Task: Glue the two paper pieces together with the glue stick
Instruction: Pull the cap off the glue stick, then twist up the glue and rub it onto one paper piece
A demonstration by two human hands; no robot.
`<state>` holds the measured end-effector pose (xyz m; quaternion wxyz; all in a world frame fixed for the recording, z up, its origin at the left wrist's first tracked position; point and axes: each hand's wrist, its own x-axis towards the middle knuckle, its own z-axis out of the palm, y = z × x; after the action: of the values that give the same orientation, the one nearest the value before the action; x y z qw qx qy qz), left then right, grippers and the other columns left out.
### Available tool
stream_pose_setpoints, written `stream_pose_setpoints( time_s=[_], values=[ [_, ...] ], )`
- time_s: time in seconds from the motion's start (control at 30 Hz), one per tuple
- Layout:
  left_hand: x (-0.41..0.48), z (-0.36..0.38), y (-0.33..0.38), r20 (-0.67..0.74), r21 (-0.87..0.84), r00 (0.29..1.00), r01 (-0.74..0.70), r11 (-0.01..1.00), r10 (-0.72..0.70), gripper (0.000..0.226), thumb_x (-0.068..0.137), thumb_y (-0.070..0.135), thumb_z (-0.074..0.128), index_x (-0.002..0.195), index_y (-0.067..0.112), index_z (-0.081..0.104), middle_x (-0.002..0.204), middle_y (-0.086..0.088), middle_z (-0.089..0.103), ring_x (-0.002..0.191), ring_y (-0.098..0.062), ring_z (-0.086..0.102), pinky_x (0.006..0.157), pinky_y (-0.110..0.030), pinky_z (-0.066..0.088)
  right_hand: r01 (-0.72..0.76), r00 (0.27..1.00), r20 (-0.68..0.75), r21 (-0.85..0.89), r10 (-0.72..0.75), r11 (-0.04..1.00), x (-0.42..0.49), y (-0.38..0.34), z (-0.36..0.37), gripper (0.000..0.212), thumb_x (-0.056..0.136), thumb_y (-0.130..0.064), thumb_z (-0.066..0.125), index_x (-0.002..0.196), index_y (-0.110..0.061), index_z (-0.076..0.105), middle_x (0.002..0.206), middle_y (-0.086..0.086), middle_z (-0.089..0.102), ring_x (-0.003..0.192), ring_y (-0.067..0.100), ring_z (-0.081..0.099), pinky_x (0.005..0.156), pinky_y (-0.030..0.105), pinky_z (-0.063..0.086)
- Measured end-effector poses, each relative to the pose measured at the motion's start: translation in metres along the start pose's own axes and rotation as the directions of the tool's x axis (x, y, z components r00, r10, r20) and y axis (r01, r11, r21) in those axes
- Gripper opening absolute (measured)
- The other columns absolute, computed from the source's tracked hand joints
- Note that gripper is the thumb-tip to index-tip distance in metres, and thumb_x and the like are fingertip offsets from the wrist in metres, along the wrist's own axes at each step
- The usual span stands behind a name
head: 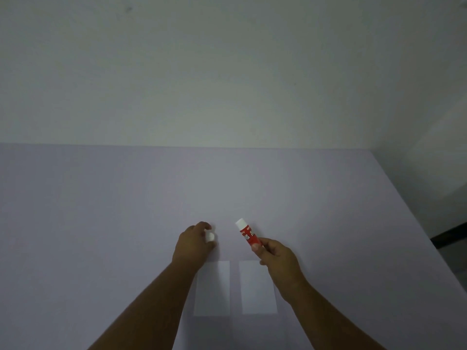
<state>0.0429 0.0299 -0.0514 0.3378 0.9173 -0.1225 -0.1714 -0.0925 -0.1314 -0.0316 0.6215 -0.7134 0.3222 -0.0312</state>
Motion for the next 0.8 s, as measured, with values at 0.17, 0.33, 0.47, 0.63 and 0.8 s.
stream_pose_setpoints(
  time_s=[0.17, 0.33, 0.47, 0.63, 0.8],
  values=[
    [-0.006, -0.008, 0.003, -0.08, -0.069, 0.997, -0.001, 0.998, -0.005, 0.053, 0.076, 0.027, 0.073, 0.123, 0.02, 0.05, 0.12, -0.007, 0.053, 0.103, -0.024, 0.055, 0.085, -0.033, 0.047, 0.0, 1.0, 0.025, 0.049, -0.001, 0.999, -0.006, -0.003, 0.0, 0.027, 0.085, -0.041, 0.059, 0.108, -0.027, 0.063, 0.095, -0.011, 0.067, 0.086, 0.014, 0.063, 0.066, 0.019, 0.046],
    [-0.018, -0.021, 0.002, -0.009, -0.044, 1.0, 0.018, 0.999, -0.018, 0.052, 0.074, 0.03, 0.076, 0.12, 0.02, 0.054, 0.111, -0.003, 0.056, 0.097, -0.019, 0.054, 0.08, -0.028, 0.045, 0.013, 0.998, 0.064, 0.083, -0.019, 0.996, -0.018, -0.01, 0.004, 0.029, 0.085, -0.042, 0.06, 0.109, -0.027, 0.064, 0.098, -0.01, 0.068, 0.084, 0.013, 0.063, 0.068, 0.02, 0.048],
    [-0.032, -0.027, 0.017, 0.109, -0.371, 0.991, 0.111, 0.922, -0.075, 0.029, 0.08, 0.027, 0.07, 0.108, 0.022, 0.063, 0.107, 0.0, 0.064, 0.091, -0.013, 0.059, 0.074, -0.024, 0.045, 0.007, 0.994, 0.111, 0.128, -0.021, 0.992, -0.025, -0.015, 0.006, 0.027, 0.086, -0.039, 0.059, 0.108, -0.025, 0.066, 0.093, -0.008, 0.072, 0.084, 0.014, 0.063, 0.074, 0.023, 0.051],
    [-0.056, -0.034, 0.052, 0.293, -0.728, 0.955, 0.195, 0.658, 0.042, 0.015, 0.081, 0.026, 0.067, 0.095, 0.022, 0.07, 0.097, -0.001, 0.071, 0.095, -0.019, 0.061, 0.079, -0.027, 0.048, -0.009, 0.985, 0.173, 0.192, -0.025, 0.981, -0.038, -0.03, 0.01, 0.011, 0.087, -0.038, 0.058, 0.089, -0.034, 0.067, 0.086, -0.006, 0.074, 0.08, 0.014, 0.063, 0.064, 0.018, 0.053],
    [-0.066, -0.037, 0.064, 0.245, -0.814, 0.969, 0.187, 0.551, 0.034, 0.019, 0.083, 0.025, 0.066, 0.097, 0.014, 0.069, 0.089, -0.004, 0.068, 0.092, -0.021, 0.06, 0.082, -0.029, 0.049, -0.046, 0.97, 0.241, 0.306, -0.03, 0.951, -0.048, -0.041, 0.009, 0.025, 0.08, -0.039, 0.062, 0.101, -0.025, 0.066, 0.095, 0.002, 0.071, 0.082, 0.016, 0.061, 0.071, 0.022, 0.052]
  ],
)
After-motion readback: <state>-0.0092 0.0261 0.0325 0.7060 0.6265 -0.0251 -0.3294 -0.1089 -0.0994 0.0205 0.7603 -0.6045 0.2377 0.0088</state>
